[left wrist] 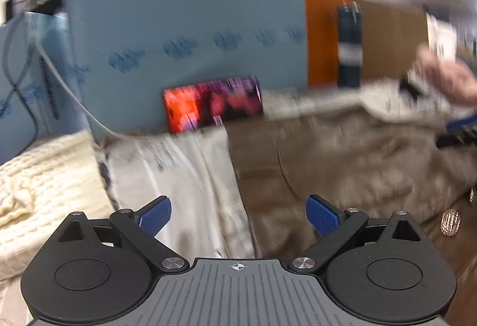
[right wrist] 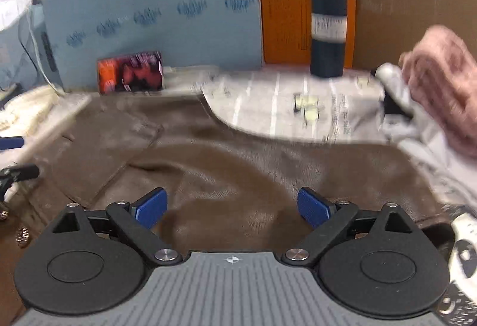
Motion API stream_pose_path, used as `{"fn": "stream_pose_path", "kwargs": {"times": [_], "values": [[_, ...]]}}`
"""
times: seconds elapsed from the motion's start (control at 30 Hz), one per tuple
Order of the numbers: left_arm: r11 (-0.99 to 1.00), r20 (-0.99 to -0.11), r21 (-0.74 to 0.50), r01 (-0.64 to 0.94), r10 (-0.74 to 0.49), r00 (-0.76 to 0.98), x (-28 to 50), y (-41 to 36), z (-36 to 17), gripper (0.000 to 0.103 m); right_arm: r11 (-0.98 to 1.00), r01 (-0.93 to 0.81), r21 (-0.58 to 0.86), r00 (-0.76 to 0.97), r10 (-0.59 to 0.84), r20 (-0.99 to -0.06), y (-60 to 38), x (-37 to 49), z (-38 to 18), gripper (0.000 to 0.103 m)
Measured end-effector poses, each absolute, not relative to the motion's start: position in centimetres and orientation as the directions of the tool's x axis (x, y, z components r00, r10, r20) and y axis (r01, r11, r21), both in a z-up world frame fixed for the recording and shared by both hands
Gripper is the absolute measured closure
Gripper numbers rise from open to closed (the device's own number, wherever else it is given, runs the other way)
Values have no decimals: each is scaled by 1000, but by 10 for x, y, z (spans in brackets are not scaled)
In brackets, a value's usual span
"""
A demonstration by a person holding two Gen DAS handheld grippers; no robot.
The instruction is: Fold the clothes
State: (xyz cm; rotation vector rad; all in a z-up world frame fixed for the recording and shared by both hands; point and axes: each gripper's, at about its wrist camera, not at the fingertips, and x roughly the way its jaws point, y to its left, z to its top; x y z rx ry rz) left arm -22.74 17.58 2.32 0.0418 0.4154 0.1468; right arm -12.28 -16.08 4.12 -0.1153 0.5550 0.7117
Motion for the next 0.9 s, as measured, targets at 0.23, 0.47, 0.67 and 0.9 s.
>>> {"fn": "stream_pose_path", "kwargs": {"times": [0.23,0.47,0.67,0.9], "values": [[994,-9,106,-24,25,1000,-309,154,57,2,718,-678,-158,731,635,-248,-236,-217,62,0],[928,-46,357,108,-99,994,-394,101,51,0,735,-617,-281,786,556,-270,-301,-292,35,0],[827,-250,473,303,-204,947,-427,59,27,0,633,-715,-297,699,630,-338,-325,-346,14,0],[696,-414,581,422,-193,889,-446,21,-5,0,603,-677,-422,735,531,-422,-316,-364,-18,0]]}}
